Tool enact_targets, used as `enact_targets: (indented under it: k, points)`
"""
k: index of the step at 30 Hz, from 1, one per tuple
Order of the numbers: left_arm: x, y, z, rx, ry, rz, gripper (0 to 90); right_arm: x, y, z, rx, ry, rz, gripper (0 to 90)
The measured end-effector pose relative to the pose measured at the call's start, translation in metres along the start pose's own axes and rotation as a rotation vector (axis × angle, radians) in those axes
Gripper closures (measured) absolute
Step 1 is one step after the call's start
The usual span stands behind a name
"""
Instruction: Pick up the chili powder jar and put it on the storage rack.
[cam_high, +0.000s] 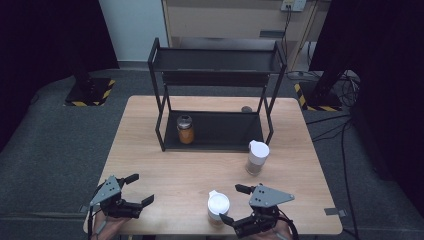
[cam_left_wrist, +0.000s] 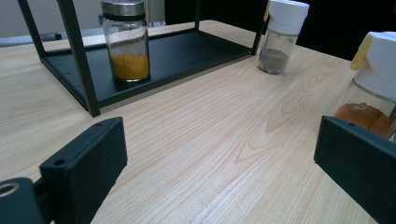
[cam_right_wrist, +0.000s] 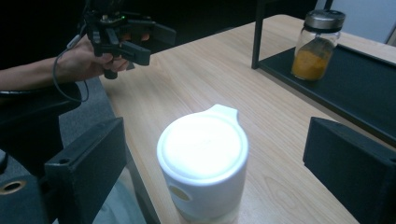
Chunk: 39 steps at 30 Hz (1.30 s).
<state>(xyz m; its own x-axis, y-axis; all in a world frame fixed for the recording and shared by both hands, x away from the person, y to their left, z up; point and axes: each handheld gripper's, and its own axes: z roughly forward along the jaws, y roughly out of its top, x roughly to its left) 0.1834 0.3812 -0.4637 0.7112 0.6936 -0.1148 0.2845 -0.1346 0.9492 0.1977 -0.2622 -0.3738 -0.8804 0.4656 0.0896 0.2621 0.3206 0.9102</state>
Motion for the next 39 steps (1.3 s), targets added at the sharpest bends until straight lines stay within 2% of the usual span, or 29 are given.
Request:
enact_targets:
  k: [8,14,22,28,33,39]
  points:
    - [0.0,0.001,0.0,0.006,-0.004,0.005,1.7,0.005,0.001,0.019,0.038,-0.008,-0.016,7.4]
    - [0.0,0.001,0.001,0.008,-0.005,0.005,1.7,0.004,-0.001,0.032,0.068,0.001,-0.004,8.7]
    - [0.0,0.001,0.0,0.008,-0.007,0.007,1.7,0.009,-0.004,0.047,0.109,-0.018,0.001,11.8]
    - [0.0,0.001,0.0,0.006,-0.008,0.006,1.7,0.015,-0.007,0.054,0.12,-0.041,-0.012,18.7]
    - [0.0,0.001,0.0,0.006,-0.009,0.006,1.7,0.02,-0.01,0.053,0.111,-0.064,-0.03,29.6]
    - [0.0,0.001,0.0,0.007,-0.01,0.006,1.8,0.022,-0.008,0.052,0.115,-0.073,-0.037,30.2]
